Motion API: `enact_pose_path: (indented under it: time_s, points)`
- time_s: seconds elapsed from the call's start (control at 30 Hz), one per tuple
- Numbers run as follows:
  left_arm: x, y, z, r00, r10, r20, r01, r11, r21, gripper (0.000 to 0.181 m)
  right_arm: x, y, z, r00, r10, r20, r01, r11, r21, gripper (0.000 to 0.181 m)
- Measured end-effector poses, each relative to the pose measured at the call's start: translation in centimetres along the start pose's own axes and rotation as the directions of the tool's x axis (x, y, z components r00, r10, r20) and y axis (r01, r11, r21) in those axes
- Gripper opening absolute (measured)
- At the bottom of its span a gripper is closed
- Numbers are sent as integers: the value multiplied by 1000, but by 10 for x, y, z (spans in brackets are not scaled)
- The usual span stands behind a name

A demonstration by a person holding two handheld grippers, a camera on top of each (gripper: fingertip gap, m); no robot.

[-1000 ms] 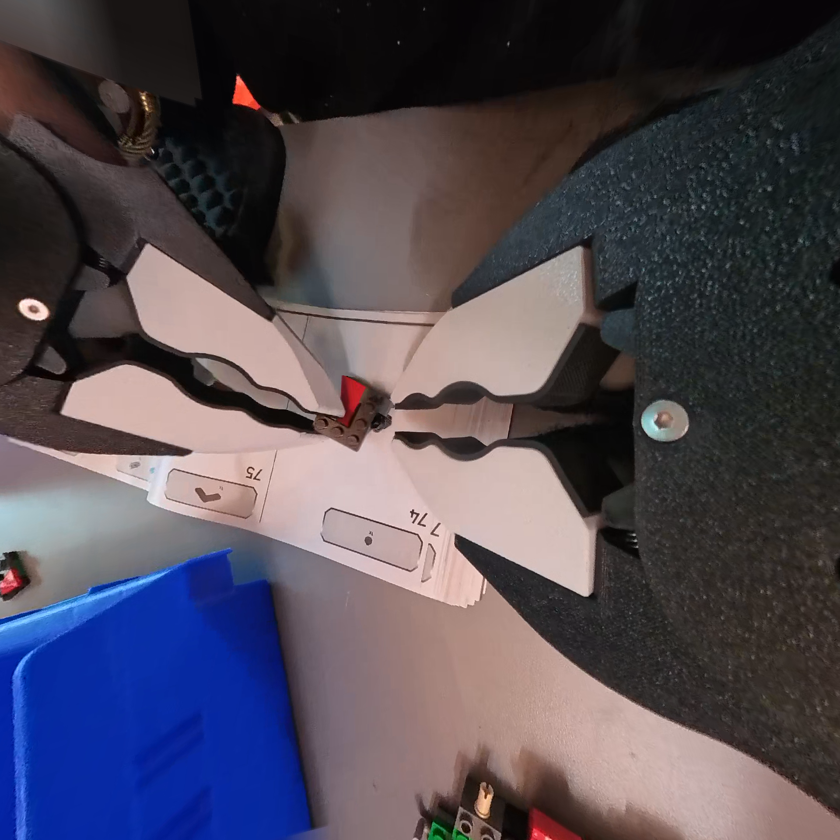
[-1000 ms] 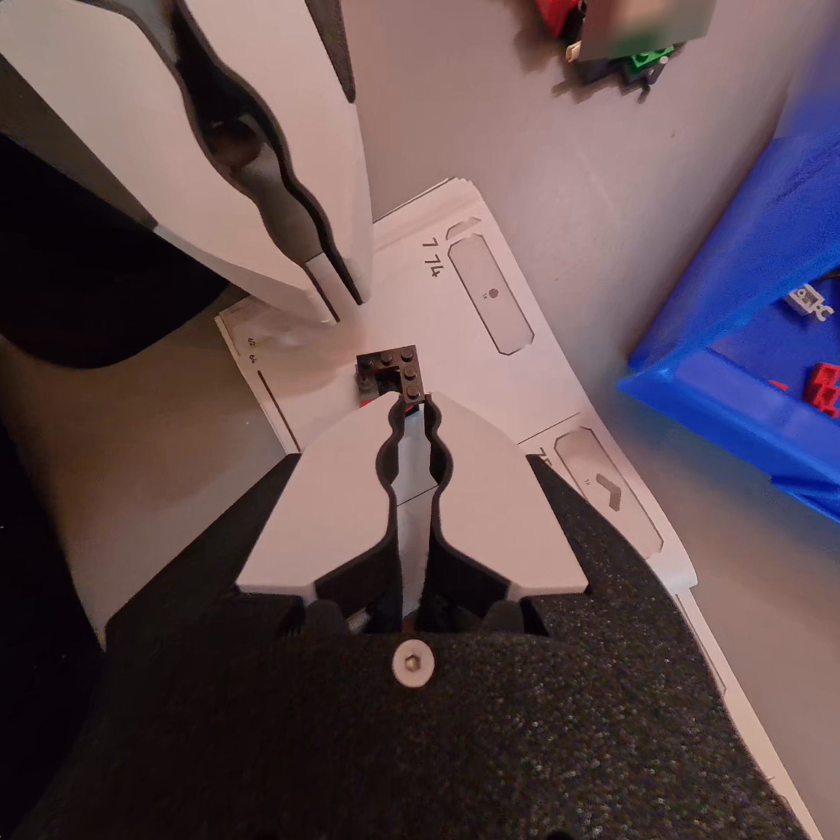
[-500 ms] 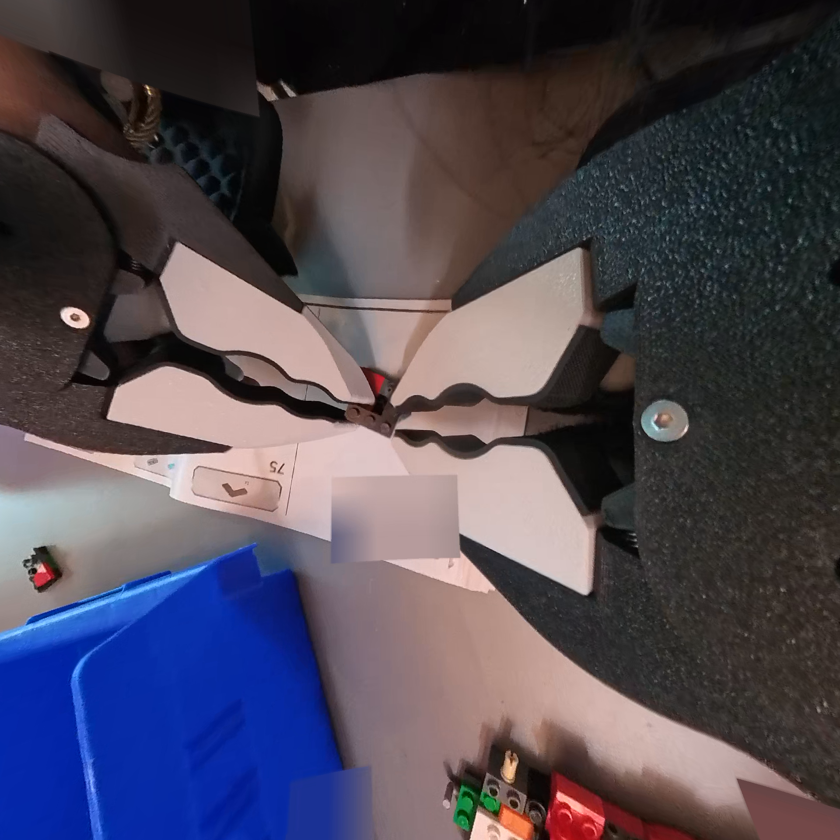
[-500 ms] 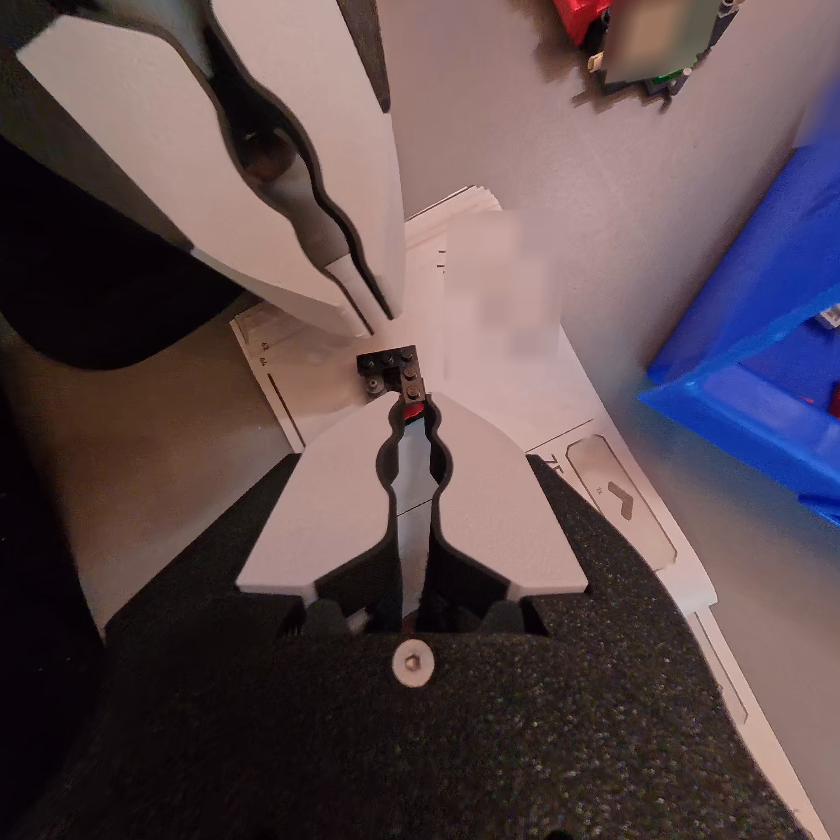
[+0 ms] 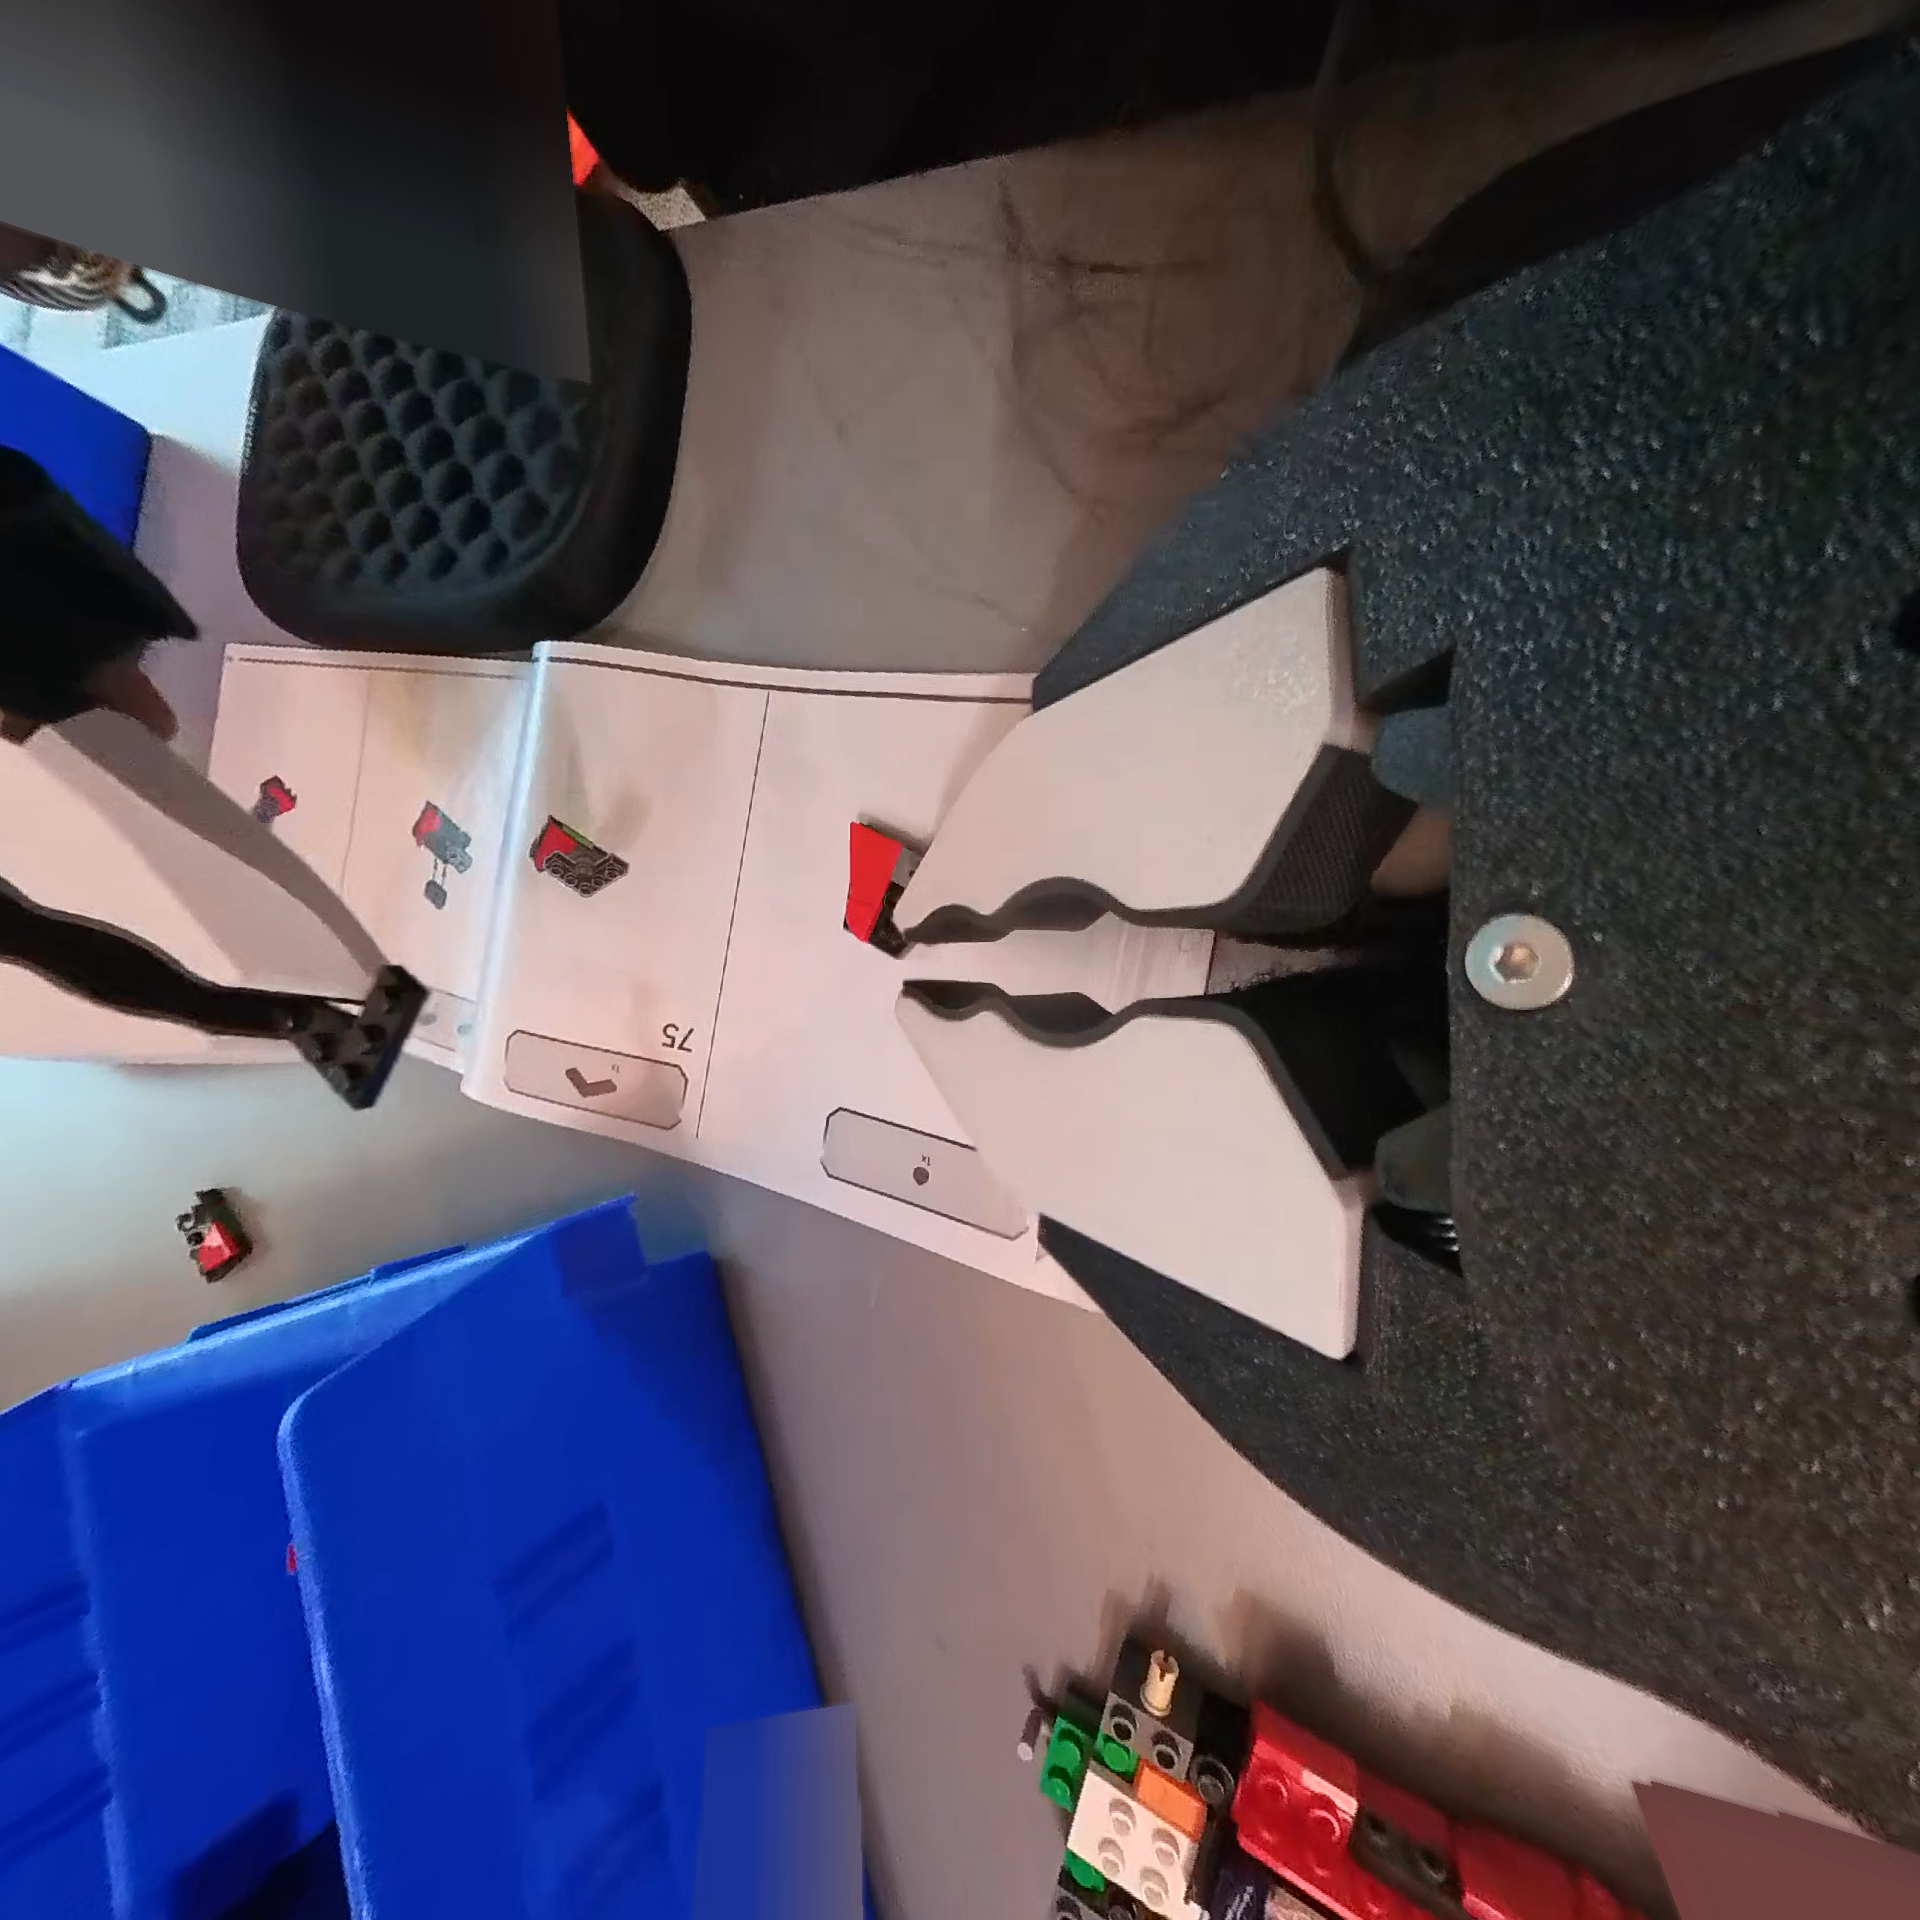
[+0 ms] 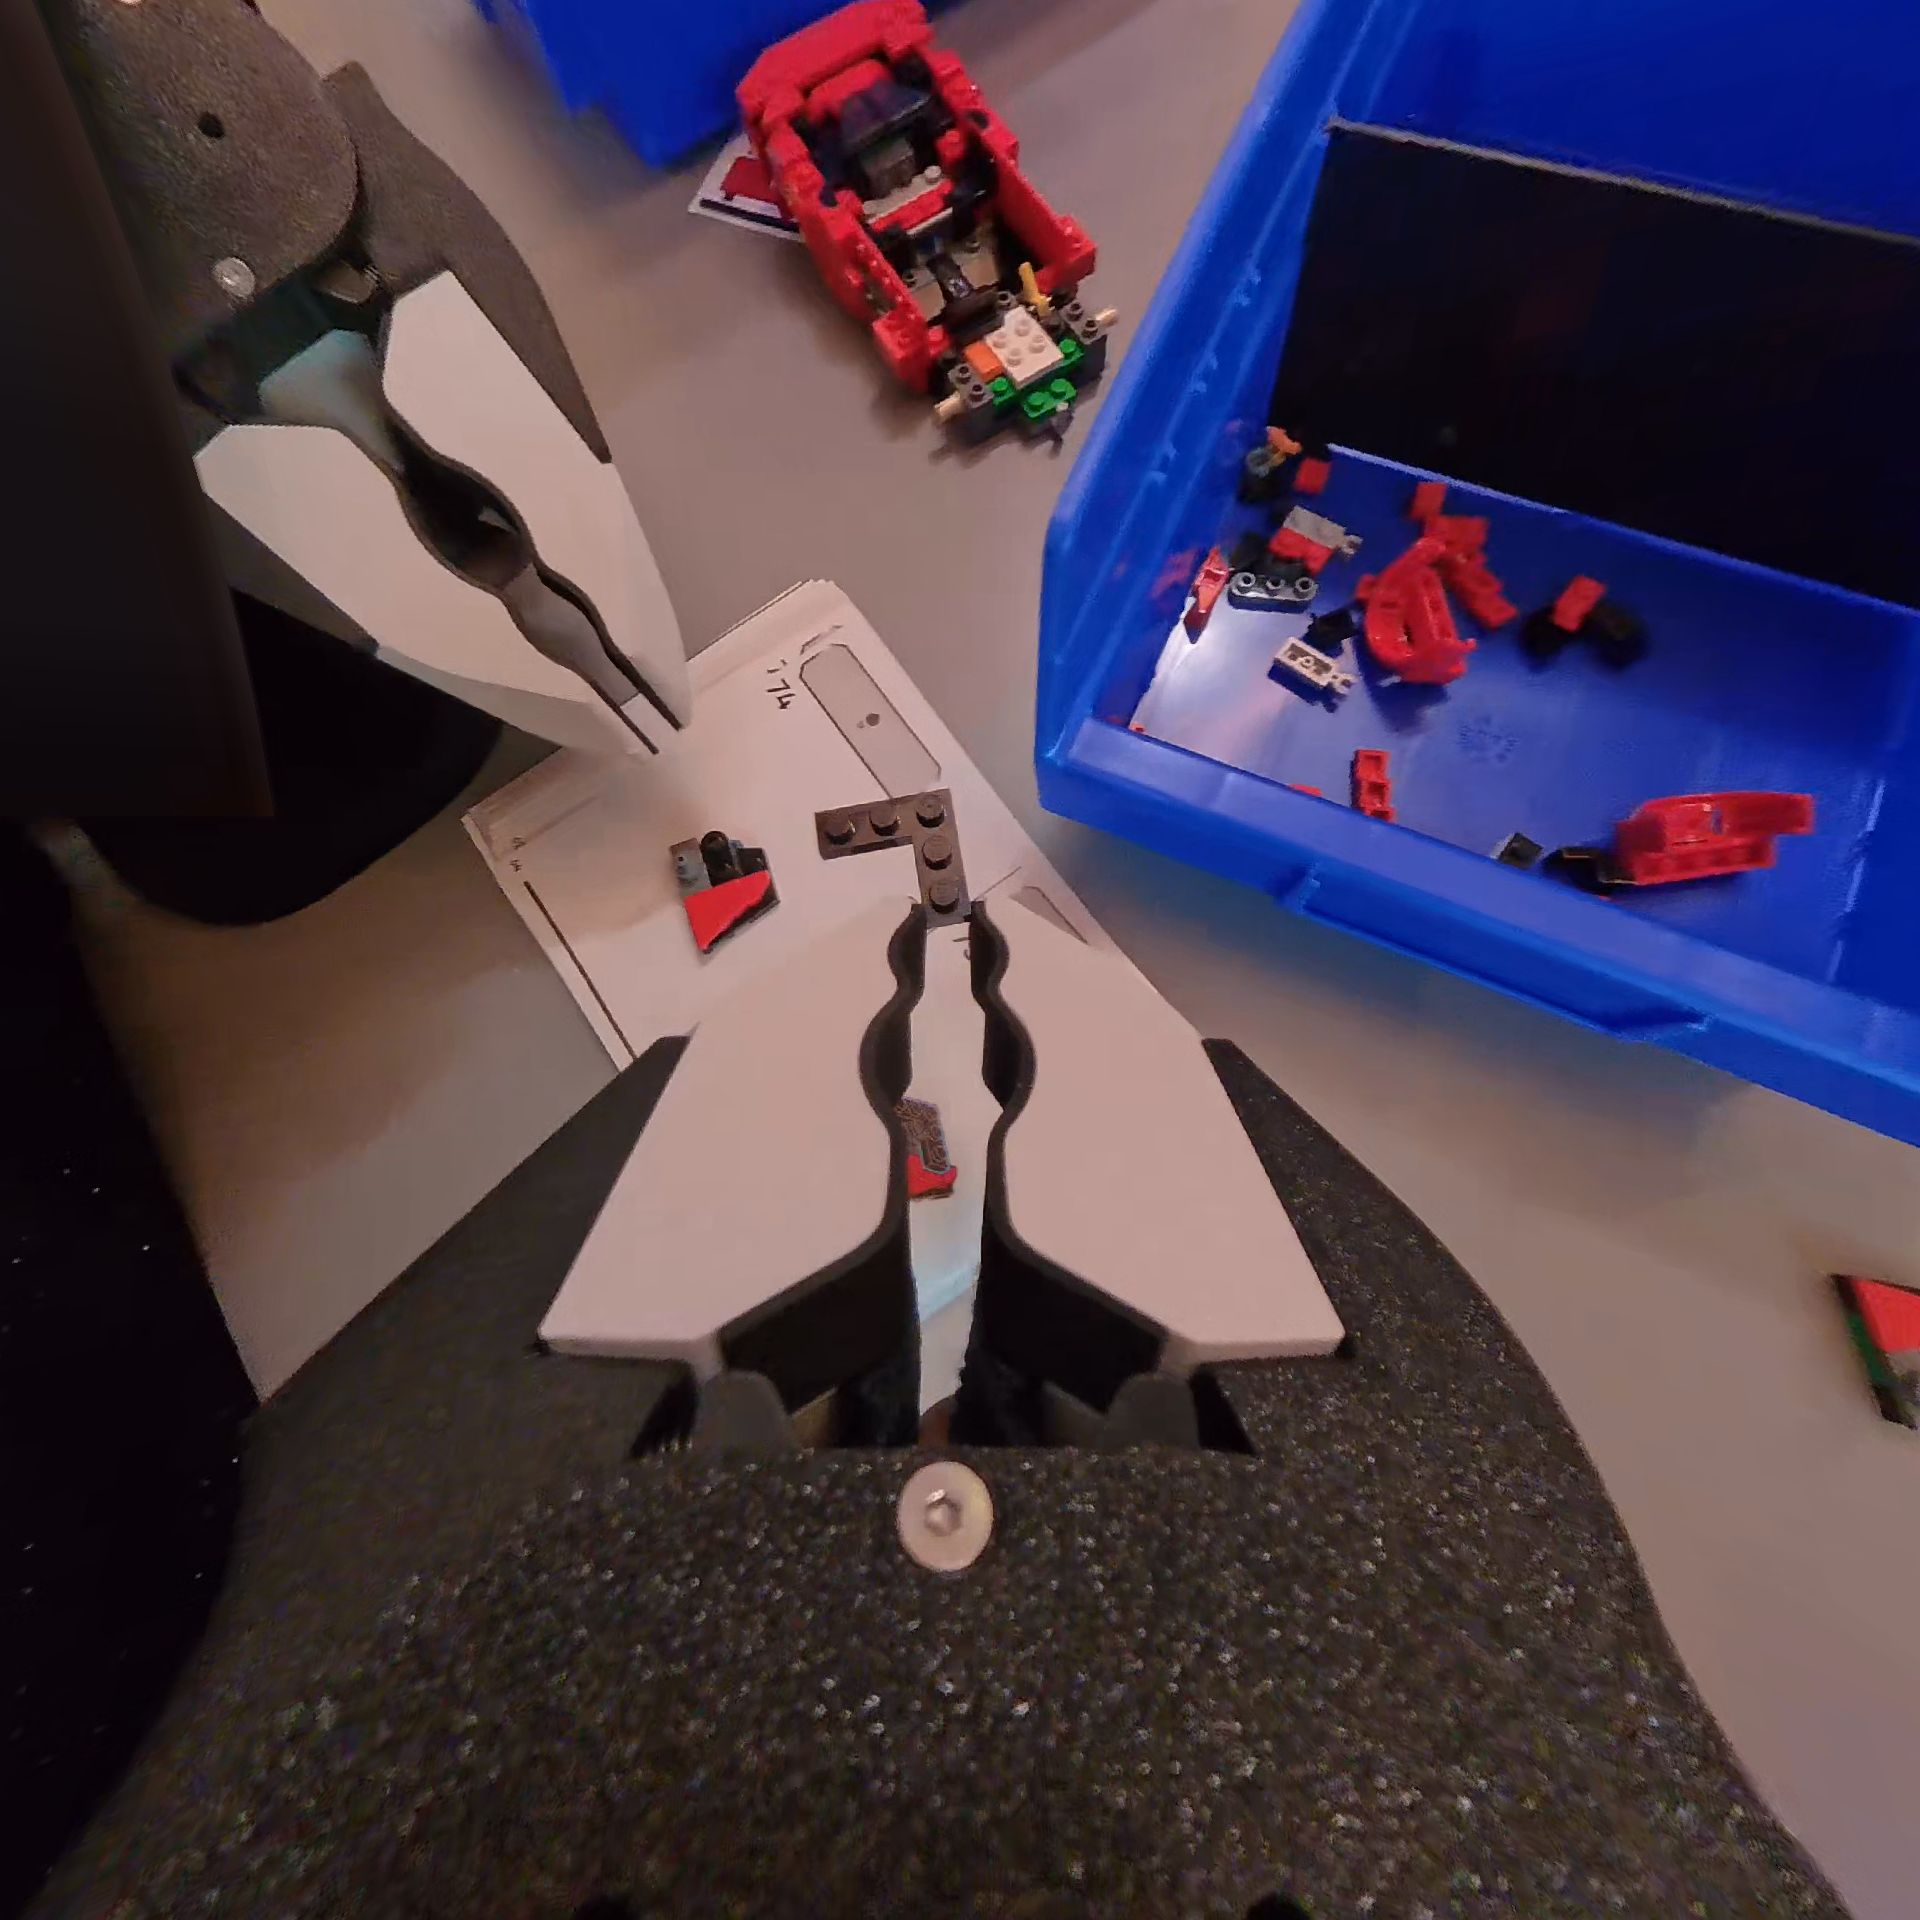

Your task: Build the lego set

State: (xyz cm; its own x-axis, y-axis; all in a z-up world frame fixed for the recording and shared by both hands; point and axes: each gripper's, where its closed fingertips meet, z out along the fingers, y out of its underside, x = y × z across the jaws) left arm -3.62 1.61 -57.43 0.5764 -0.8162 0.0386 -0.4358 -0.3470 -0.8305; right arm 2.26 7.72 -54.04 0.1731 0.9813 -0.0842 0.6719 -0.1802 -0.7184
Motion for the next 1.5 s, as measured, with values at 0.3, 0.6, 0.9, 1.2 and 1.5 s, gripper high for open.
enact_pose_path:
  time_s: [0.3,0.6,0.9,1.2,1.5]
  points:
    - [-4,5,-1,999,-34,4,34,999,-6,6,-12,5,19,999,-12,52,14,999,-35,8]
    - [-2,8,0,1000,-28,-7,28,999,-24,5,-50,25,46,988,-56,146,79,985,-152,8]
    - [2,11,3,1000,-9,-29,8,999,-50,5,-60,28,65,988,-73,138,102,972,-210,8]
    - [5,4,9,999,30,-30,-31,999,-30,4,-60,30,68,990,-92,106,115,965,-235,8]
    - [5,6,15,997,67,-26,-69,996,-59,3,-55,31,68,994,-87,65,101,966,-239,8]
